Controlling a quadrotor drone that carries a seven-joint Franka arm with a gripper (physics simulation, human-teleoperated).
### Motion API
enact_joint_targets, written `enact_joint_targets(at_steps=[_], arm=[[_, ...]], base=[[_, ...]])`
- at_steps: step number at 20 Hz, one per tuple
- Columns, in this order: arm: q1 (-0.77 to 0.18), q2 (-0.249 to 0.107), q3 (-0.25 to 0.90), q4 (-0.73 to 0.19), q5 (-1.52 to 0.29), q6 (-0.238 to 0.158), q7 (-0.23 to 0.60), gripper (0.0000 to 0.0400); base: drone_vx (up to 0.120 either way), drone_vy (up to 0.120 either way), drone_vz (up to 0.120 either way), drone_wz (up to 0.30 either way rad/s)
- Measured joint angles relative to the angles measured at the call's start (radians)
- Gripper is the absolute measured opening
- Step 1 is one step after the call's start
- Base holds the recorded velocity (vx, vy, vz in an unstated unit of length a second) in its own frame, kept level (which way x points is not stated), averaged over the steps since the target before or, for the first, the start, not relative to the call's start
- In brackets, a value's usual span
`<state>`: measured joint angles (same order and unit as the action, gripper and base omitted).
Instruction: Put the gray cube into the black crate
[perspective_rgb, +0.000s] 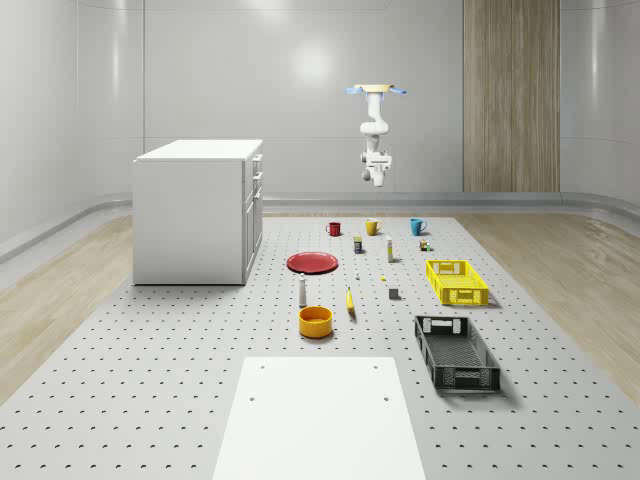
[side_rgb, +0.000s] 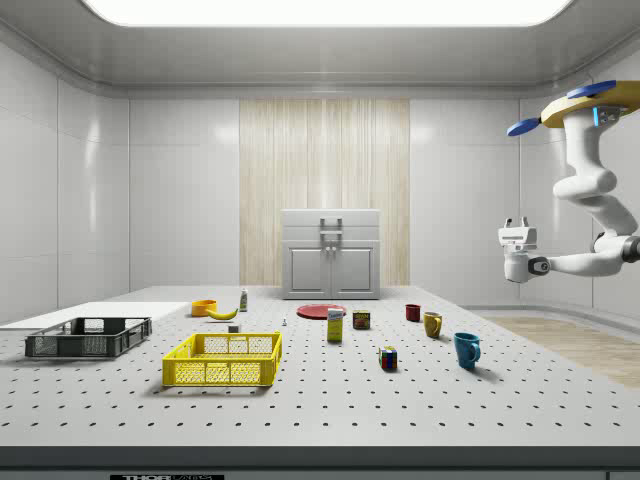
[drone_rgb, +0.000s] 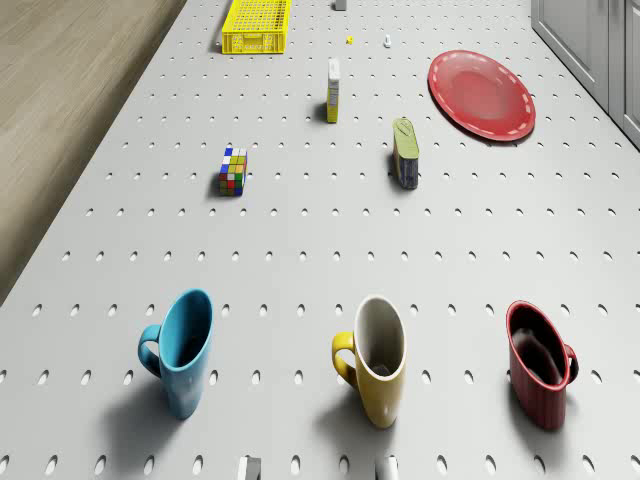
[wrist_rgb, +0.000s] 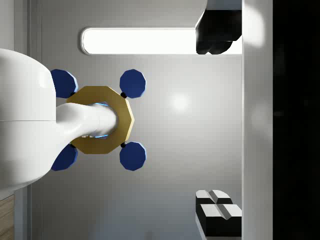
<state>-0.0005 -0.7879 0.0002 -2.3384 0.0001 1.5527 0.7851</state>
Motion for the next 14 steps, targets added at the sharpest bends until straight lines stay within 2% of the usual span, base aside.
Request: enact_joint_targets(at_steps=[4, 8, 14], arm=[[-0.002, 0.013, 0.001, 0.085, 0.001, -0.069, -0.001, 0.04], [-0.003, 0.04, 0.002, 0.17, 0.001, -0.124, -0.002, 0.04], [-0.005, 0.073, 0.003, 0.258, 0.002, -0.174, -0.002, 0.04]], base=[[0.11, -0.01, 0.0, 0.0], [0.12, -0.11, 0.0, 0.0], [0.12, 0.0, 0.0, 0.0]])
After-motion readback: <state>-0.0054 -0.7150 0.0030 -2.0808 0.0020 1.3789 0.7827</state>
